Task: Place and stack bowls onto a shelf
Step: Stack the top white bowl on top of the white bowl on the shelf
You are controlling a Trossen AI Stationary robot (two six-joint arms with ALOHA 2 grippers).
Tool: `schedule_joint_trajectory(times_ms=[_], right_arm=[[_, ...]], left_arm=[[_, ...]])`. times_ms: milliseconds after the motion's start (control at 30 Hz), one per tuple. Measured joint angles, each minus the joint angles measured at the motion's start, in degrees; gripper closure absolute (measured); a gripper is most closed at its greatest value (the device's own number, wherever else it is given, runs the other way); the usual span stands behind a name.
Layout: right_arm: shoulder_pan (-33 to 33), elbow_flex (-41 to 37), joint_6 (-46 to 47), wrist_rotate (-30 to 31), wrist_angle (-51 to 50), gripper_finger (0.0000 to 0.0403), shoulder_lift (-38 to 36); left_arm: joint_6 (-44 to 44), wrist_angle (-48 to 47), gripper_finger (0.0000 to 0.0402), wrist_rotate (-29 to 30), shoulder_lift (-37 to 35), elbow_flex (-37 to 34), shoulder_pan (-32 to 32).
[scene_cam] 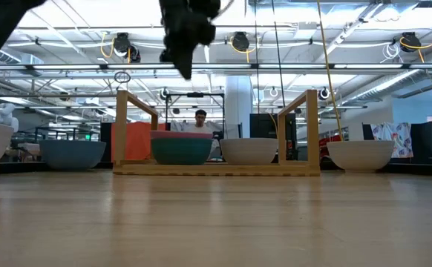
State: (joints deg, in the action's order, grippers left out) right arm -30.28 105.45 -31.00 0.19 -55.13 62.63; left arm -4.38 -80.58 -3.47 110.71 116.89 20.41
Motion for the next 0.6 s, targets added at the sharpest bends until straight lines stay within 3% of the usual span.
schedule_joint_trajectory(times_ms=[267, 600], right_arm=[[0.0, 0.0, -0.5, 3.2, -7.2, 0.0257, -0.1], [0.0, 0.0, 14.0, 10.4, -24.2, 0.0257, -0.1]], left_arm=[[0.3, 1.1, 0.0396, 0.0, -10.3, 0.1, -1.8], [-2.2, 1.9, 0.0396, 0.5, -19.0, 0.1, -2.5]])
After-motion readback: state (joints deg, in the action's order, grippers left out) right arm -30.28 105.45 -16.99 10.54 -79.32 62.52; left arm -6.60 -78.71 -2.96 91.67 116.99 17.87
